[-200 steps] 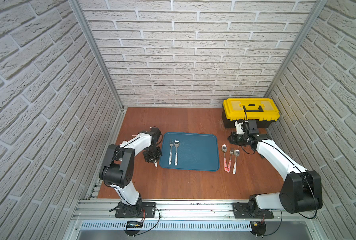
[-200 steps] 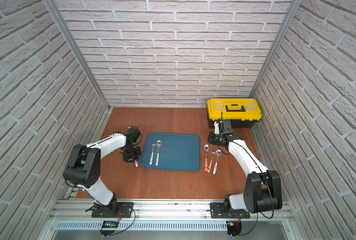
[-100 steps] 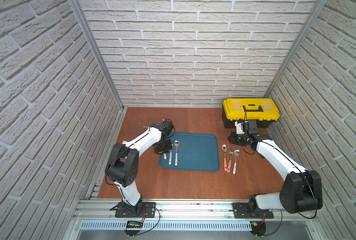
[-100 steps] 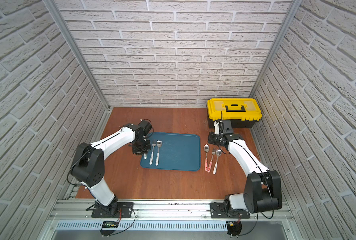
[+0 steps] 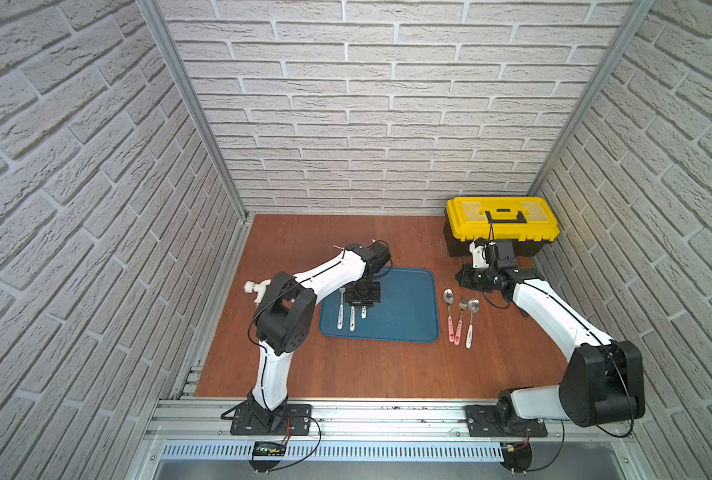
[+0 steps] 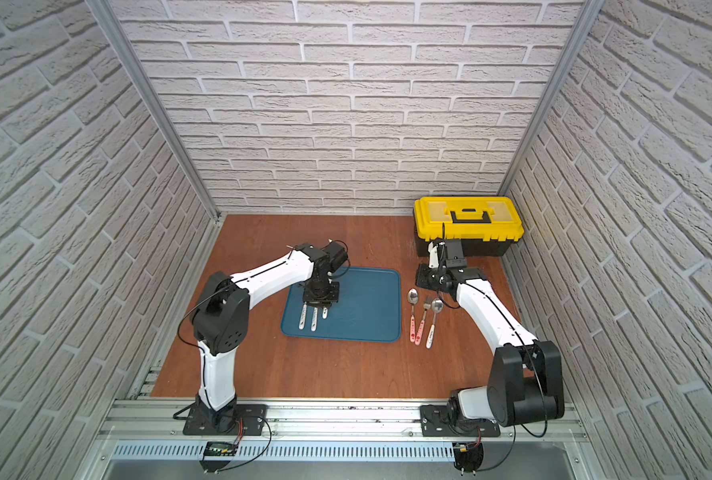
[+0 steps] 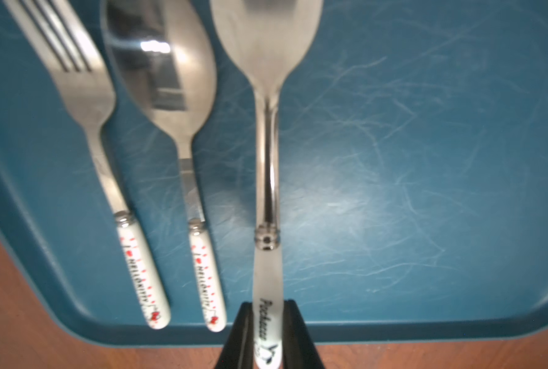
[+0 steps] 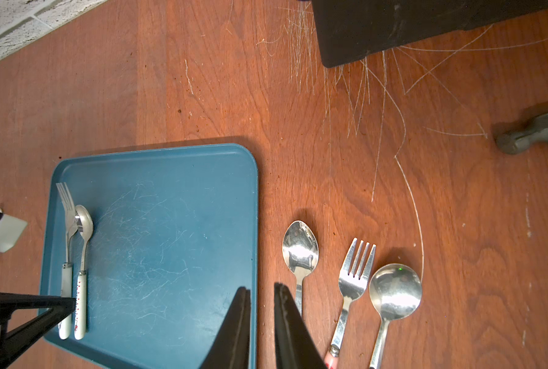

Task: Set the spoon and fork side by side
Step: Place the fork on the tray.

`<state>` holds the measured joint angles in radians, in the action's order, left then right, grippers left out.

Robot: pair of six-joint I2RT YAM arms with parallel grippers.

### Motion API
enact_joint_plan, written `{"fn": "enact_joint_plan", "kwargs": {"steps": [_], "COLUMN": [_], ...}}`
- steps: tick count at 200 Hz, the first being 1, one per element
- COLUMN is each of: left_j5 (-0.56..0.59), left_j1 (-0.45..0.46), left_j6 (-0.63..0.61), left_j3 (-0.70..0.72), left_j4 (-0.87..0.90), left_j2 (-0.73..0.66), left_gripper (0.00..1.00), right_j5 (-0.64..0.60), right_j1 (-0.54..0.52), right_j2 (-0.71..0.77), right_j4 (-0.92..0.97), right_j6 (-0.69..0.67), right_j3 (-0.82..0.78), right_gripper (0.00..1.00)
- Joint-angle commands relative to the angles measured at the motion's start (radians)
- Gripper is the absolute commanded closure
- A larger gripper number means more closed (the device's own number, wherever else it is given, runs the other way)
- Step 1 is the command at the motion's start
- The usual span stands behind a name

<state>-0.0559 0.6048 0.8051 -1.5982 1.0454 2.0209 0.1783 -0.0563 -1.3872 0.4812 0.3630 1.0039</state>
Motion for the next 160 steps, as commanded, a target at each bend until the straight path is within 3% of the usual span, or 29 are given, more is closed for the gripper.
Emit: {"fn": "enact_joint_plan", "kwargs": {"steps": [1,160], "left_j5": [-0.013,-0.032], "left_j1": [0.023,0.051], "left_j6": [-0.013,0.062], "left_j3": [-0.044,0.026], "left_j4": [0.051,0.052], "left_j2": [0.048,0.053], "left_gripper": [0.81,0.81], "right_j5": [-0.003,0.003], "right_j1": [-0.005,-0.001], "right_j2": [0.023,0.030], "right_j4": [-0.026,-0.027], "right_j6": [0.006,0.007], "right_j3": [-0.008,-0.008], "right_gripper": [0.80,0.80]}}
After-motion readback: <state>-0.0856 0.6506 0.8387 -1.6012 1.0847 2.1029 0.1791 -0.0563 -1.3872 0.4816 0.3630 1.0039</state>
